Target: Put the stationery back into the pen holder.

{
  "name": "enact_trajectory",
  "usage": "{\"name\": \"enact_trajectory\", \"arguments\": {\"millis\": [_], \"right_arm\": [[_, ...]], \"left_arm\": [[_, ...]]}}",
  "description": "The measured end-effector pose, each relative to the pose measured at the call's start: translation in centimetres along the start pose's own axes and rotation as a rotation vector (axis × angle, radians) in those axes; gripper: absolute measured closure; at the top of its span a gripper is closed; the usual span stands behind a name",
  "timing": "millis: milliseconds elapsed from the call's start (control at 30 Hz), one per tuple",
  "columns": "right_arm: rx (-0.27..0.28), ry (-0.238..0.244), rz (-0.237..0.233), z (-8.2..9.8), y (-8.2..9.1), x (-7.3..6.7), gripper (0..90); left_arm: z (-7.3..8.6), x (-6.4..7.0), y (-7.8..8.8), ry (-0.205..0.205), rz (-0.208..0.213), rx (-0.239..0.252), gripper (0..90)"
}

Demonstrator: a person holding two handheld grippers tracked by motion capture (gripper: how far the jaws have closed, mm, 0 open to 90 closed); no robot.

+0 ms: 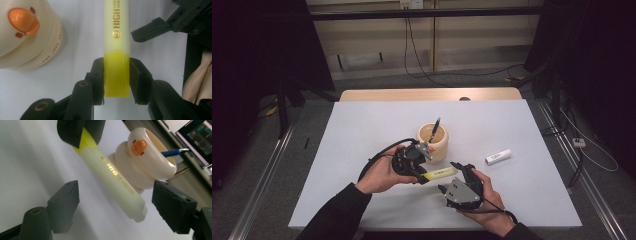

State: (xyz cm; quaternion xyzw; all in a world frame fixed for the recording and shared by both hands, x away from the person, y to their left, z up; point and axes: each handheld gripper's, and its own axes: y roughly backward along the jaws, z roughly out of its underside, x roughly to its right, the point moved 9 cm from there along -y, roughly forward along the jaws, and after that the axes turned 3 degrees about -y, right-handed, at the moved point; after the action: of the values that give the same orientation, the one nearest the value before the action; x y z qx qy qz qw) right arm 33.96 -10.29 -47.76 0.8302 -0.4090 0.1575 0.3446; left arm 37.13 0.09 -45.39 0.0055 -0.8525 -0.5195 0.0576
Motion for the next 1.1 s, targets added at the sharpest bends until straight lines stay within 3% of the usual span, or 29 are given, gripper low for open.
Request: {"name": "enact_trajectory", "arguments": {"millis": [233, 433, 533, 600, 833, 1100], "right_arm": [[-0.022, 0.223, 0.068, -0.4, -0.4, -0.2, 34.6], [-0.022, 0.341, 0.093, -0.7, -0.9, -0.7, 43.6], [-0.018, 0.346, 0.091, -0.7, -1.1, -1.0, 48.0], [-0.015, 0.366, 0.096, -0.7, -1.2, -1.1, 50.8], [0.0, 0.41, 0.124, -0.9, -1.0, -1.4, 60.4], [-0.008, 0.49, 0.133, -0.5, -1.1, -1.6, 70.1]], "left_arm": [[-0.1, 0.2, -0.2, 0.001, 0.008, -0.004, 67.3], [0.1, 0.2, -0.2, -0.011, 0.015, -0.023, 67.3], [-0.1, 0.6, -0.5, 0.005, 0.026, -0.007, 67.3], [0.0, 0.5, -0.5, -0.008, 0.022, -0.019, 67.3], [0.0, 0.4, -0.6, 0.003, 0.026, -0.019, 67.3], [0.0, 0.4, -0.8, 0.017, 0.035, -0.013, 67.3]]}}
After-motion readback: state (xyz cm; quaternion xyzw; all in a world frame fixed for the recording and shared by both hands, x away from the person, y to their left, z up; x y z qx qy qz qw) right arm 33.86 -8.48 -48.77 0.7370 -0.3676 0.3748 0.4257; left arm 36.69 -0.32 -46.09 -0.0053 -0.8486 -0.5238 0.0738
